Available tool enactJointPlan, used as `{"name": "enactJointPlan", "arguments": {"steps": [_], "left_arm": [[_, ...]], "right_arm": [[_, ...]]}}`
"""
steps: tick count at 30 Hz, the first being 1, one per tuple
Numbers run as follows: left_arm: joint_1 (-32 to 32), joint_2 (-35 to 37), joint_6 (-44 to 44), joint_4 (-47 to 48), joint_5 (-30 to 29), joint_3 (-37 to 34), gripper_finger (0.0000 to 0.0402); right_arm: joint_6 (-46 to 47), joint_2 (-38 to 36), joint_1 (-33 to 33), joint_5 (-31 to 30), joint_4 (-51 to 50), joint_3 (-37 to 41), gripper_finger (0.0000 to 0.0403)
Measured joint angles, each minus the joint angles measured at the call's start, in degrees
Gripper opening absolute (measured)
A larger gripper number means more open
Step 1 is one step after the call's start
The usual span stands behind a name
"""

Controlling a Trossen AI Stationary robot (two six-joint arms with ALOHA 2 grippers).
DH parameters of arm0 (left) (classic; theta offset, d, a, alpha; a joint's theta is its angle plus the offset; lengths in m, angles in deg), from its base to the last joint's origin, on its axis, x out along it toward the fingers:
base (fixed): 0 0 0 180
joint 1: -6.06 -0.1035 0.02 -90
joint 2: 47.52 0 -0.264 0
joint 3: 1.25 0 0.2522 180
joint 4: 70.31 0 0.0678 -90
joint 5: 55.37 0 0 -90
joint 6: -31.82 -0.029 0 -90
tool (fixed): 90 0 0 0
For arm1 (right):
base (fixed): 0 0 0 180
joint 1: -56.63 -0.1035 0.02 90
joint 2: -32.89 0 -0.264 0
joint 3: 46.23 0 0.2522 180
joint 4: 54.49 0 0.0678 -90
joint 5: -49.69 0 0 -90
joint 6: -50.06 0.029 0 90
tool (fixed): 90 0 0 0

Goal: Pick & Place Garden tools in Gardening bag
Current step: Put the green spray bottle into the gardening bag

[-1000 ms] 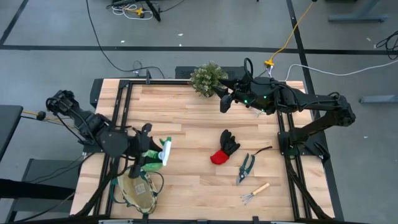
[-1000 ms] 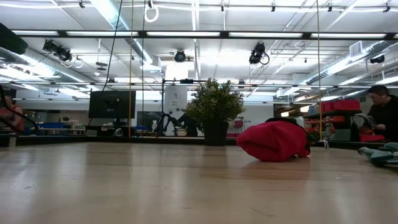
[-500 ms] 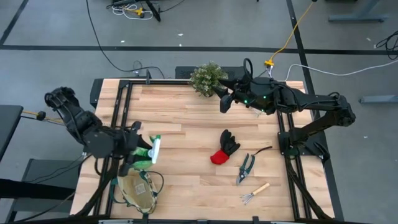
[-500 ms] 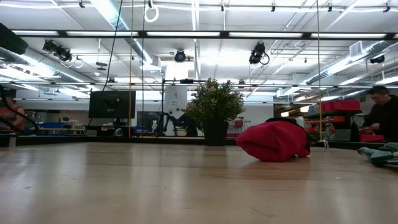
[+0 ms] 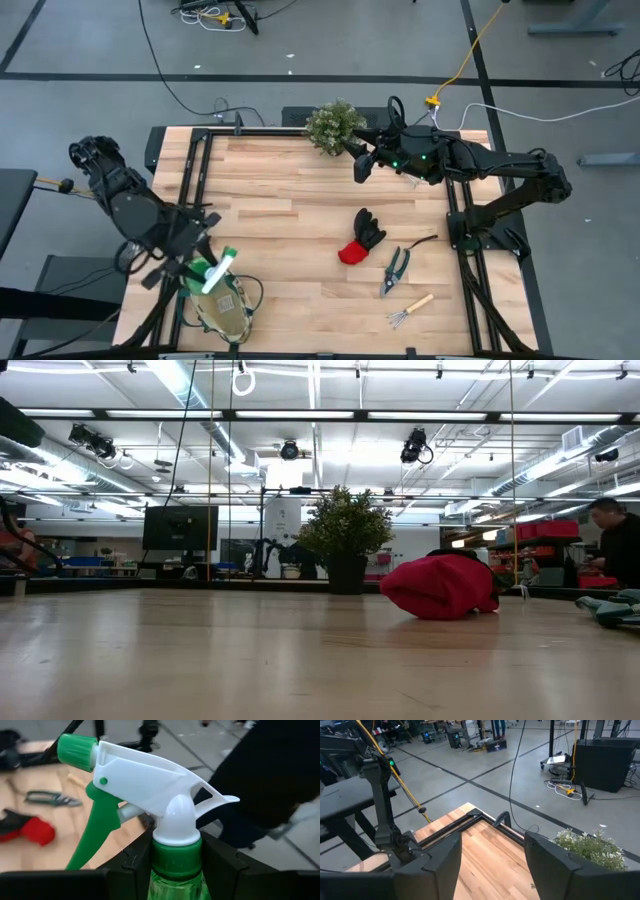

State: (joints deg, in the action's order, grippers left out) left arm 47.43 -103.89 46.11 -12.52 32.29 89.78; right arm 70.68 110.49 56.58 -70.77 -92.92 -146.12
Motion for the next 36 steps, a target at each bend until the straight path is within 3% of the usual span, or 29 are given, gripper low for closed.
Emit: {"name": "enactJointPlan", "arguments": {"steps": [15, 19, 28, 36], "left_arm": [[0.0, 0.4, -10.1, -3.2, 12.8, 0.0, 0.0145], [0.1, 0.1, -11.0, -4.0, 13.6, -0.5, 0.0146], [-0.4, 0.6, -9.3, -22.7, 18.6, -12.9, 0.0146], [-0.7, 0.6, -5.9, -35.8, 15.0, -22.2, 0.0148]], "right_arm": [[2.7, 0.0, 0.0, 0.0, 0.1, 0.0, 0.0217], [2.7, 0.0, 0.0, 0.0, 0.1, 0.0, 0.0217], [2.7, 0.0, 0.0, 0.0, 0.1, 0.0, 0.0217], [2.5, 0.0, -0.1, 6.4, 0.1, 0.0, 0.0217]]}}
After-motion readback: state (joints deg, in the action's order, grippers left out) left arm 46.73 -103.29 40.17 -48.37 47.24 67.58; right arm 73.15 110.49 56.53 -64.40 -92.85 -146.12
